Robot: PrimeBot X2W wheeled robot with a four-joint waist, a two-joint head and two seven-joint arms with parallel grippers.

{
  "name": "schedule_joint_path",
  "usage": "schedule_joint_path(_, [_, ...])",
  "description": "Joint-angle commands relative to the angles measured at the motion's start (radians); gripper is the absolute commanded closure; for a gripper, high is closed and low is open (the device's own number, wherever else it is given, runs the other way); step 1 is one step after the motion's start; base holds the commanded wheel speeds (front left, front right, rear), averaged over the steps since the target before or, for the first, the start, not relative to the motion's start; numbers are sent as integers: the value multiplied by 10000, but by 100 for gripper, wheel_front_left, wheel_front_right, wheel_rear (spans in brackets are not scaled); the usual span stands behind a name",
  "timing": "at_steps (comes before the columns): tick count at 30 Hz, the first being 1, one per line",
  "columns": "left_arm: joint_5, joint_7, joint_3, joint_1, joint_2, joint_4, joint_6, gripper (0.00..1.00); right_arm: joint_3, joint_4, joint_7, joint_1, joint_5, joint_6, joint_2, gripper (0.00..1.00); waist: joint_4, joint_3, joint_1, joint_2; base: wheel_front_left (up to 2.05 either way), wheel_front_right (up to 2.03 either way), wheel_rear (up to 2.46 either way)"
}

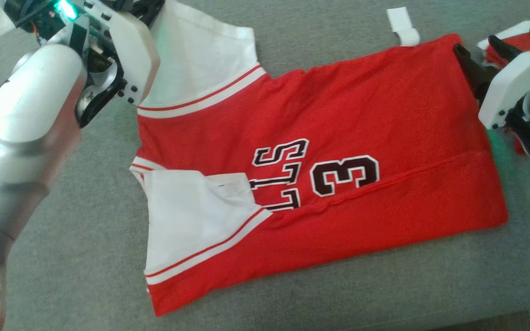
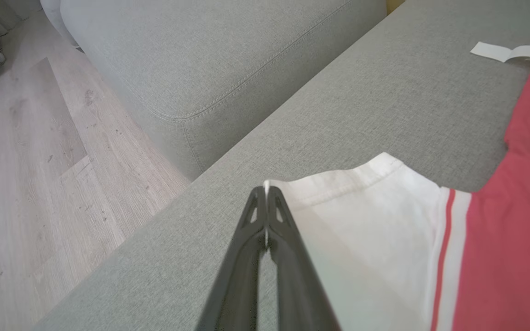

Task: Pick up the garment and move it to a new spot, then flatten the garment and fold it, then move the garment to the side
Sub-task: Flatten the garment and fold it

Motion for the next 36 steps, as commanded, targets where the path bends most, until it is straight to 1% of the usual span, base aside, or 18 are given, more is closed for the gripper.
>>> schedule_joint_path(1, [-86,-86,253,-654,329,-254,18,100,123,-9,71,-218,147,-7,-128,0,203,134,-1,0,0,0,0])
schedule_joint_path(5, [-301,-186,-45,-838,378,-264,18,100,435,690,403,-781,896,-7,128,0,355,181,-1,0,0,0,0])
schedule_joint_path(9, [-490,-249,-283,-968,435,-191,18,100,818,1275,786,-1165,1383,-7,216,0,441,216,-1,0,0,0,0])
schedule_joint_path(14, [-693,-319,-495,-1117,452,-79,18,100,1190,1877,1004,-1572,1724,-7,155,0,501,279,-1,0,0,0,0])
schedule_joint_path(18, [-799,-423,-640,-1213,415,21,18,100,1402,2210,827,-1839,1867,-7,48,1,532,327,-1,0,0,0,0])
schedule_joint_path(22, [-889,-519,-780,-1308,384,116,18,100,1636,2532,692,-2021,1972,-7,-11,35,553,365,-1,0,0,0,0])
schedule_joint_path(23, [-908,-535,-812,-1338,378,140,18,100,1701,2614,684,-2062,1990,-7,-26,47,561,379,-1,0,0,0,0])
schedule_joint_path(25, [-948,-574,-871,-1400,364,181,18,100,1822,2756,650,-2145,2030,-7,-42,55,577,411,-1,0,0,0,0])
schedule_joint_path(27, [-985,-619,-936,-1455,350,221,18,100,1931,2883,624,-2212,2083,-7,-38,59,597,443,-1,0,0,0,0])
schedule_joint_path(28, [-1010,-636,-974,-1479,341,240,18,100,1988,2950,605,-2247,2093,-7,-41,65,609,458,-1,0,0,0,0])
schedule_joint_path(30, [-1056,-666,-1046,-1530,316,278,18,100,2089,3062,518,-2320,2111,-7,-51,85,641,486,-1,0,0,0,0])
schedule_joint_path(31, [-1079,-687,-1076,-1552,304,299,18,100,2130,3119,463,-2358,2126,-7,-57,100,657,498,-1,0,0,0,0])
schedule_joint_path(36, [-1182,-806,-1169,-1605,325,510,18,100,2353,3291,218,-2524,2229,-7,-72,100,698,523,-1,0,0,0,0])
